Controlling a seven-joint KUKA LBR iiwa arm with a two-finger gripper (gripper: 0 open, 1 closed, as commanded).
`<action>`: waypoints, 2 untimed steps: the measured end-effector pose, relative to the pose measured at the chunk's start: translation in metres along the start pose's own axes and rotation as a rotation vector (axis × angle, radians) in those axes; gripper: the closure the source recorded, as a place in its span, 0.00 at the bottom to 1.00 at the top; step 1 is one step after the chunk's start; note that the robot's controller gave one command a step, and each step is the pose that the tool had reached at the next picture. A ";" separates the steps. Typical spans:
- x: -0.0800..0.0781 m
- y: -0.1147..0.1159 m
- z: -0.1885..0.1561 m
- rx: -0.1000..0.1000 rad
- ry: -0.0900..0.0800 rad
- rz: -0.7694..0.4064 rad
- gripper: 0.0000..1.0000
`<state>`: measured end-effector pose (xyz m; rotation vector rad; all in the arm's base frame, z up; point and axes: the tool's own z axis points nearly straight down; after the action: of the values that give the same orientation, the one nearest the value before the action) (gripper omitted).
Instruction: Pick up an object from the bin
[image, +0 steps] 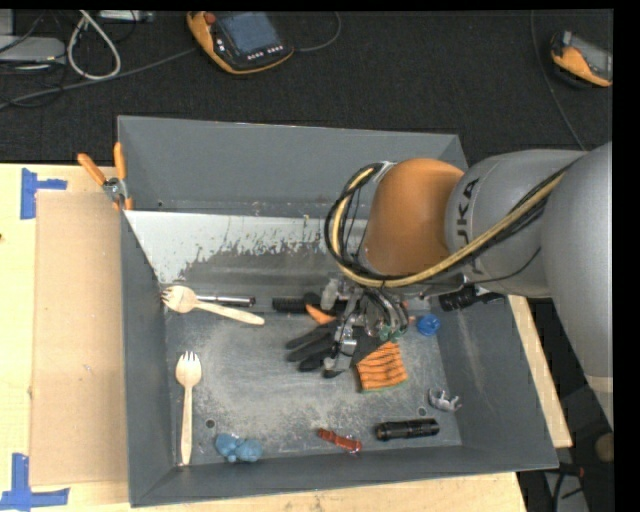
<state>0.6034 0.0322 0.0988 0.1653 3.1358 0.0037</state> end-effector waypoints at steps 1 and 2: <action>-0.012 -0.014 0.022 -0.002 -0.005 -0.057 1.00; -0.012 -0.014 0.022 -0.002 -0.005 -0.057 1.00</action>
Offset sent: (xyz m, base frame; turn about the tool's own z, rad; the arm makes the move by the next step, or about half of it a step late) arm 0.0000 0.0000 0.0000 0.0000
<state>0.6136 0.0174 0.0767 0.0765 3.1342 0.0065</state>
